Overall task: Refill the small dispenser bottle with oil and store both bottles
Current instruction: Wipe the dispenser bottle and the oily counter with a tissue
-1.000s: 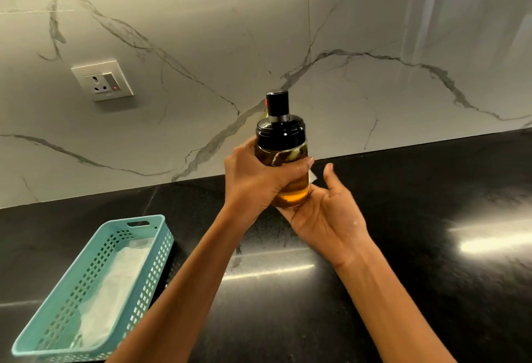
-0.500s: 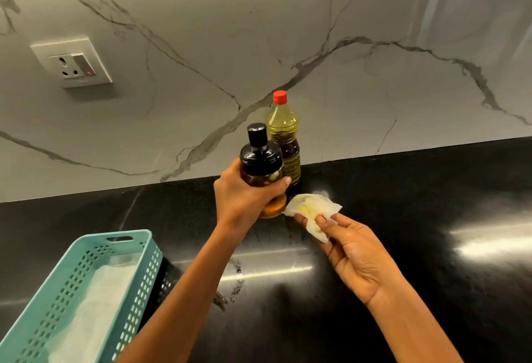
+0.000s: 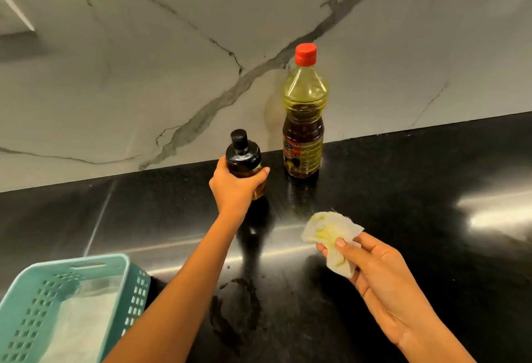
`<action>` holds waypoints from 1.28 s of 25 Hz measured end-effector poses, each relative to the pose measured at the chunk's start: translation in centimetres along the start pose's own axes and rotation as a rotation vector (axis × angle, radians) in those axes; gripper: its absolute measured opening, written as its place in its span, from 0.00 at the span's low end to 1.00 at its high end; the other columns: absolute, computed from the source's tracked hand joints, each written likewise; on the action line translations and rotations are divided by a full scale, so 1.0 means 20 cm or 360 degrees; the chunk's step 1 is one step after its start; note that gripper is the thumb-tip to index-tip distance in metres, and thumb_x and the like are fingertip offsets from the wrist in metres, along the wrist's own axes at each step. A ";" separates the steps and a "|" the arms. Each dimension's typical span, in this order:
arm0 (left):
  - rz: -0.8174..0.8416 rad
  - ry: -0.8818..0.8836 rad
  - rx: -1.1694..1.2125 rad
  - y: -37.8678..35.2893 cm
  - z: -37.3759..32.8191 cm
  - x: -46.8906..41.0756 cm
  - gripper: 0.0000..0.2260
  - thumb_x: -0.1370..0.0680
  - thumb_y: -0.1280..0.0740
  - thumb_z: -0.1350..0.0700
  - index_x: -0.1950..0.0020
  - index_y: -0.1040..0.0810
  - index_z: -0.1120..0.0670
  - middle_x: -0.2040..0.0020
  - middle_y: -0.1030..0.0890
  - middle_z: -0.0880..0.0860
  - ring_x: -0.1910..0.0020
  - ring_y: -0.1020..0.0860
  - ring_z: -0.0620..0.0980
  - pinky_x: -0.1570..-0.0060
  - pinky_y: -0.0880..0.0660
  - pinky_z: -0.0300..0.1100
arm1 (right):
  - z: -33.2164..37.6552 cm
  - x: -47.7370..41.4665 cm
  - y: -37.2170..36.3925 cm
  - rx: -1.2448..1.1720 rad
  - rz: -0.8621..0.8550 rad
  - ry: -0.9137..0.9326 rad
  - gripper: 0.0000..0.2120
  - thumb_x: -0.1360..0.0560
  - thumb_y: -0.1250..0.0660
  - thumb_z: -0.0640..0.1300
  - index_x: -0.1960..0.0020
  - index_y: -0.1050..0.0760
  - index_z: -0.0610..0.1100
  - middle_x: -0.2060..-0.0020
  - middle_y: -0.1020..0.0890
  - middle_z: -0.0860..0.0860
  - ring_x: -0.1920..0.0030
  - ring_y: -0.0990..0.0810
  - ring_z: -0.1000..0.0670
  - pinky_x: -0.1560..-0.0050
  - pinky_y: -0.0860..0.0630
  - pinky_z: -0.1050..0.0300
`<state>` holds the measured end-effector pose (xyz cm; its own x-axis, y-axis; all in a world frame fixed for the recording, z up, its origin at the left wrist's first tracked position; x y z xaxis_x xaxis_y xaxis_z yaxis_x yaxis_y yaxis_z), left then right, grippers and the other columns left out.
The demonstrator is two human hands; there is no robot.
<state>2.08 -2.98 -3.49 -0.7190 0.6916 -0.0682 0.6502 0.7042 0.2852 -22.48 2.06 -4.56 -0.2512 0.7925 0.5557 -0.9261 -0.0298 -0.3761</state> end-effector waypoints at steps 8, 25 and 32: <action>-0.0029 -0.0010 0.0009 -0.12 0.14 -0.18 0.26 0.37 0.21 0.55 0.42 0.25 0.55 0.48 0.20 0.50 0.49 0.23 0.46 0.46 0.27 0.38 | -0.03 -0.11 0.02 0.0193 -0.0147 0.0145 0.08 0.25 0.36 0.42 0.53 0.18 0.41 0.55 0.15 0.48 0.50 0.17 0.50 0.49 0.23 0.52; 0.0245 -0.0356 -0.0664 0.28 0.24 0.63 0.37 0.26 0.32 0.49 0.24 0.50 0.52 0.23 0.52 0.46 0.25 0.57 0.46 0.28 0.52 0.41 | 0.13 0.10 0.36 0.1250 -0.0864 0.0967 0.12 0.25 0.35 0.38 0.42 0.30 0.44 0.58 0.26 0.55 0.60 0.29 0.55 0.63 0.35 0.71; 0.0234 -0.0231 -0.1141 0.81 0.56 1.35 0.35 0.25 0.47 0.34 0.28 0.37 0.57 0.26 0.40 0.51 0.25 0.50 0.46 0.26 0.51 0.42 | -0.06 0.06 0.42 0.2001 -0.0295 0.1115 0.11 0.25 0.39 0.34 0.46 0.27 0.45 0.53 0.21 0.49 0.52 0.22 0.49 0.54 0.26 0.56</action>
<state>-4.08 28.94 -11.35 -0.5652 0.8197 -0.0930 0.3816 0.3597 0.8515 -30.18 3.52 -7.83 -0.2574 0.9626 -0.0849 -0.6517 -0.1081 0.7507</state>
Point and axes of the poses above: each hand's wrist, its own x-axis away from the middle knuckle, its own y-axis out of the back of the hand, z = x × y, the point moved 6 cm from there along -x, towards the middle knuckle
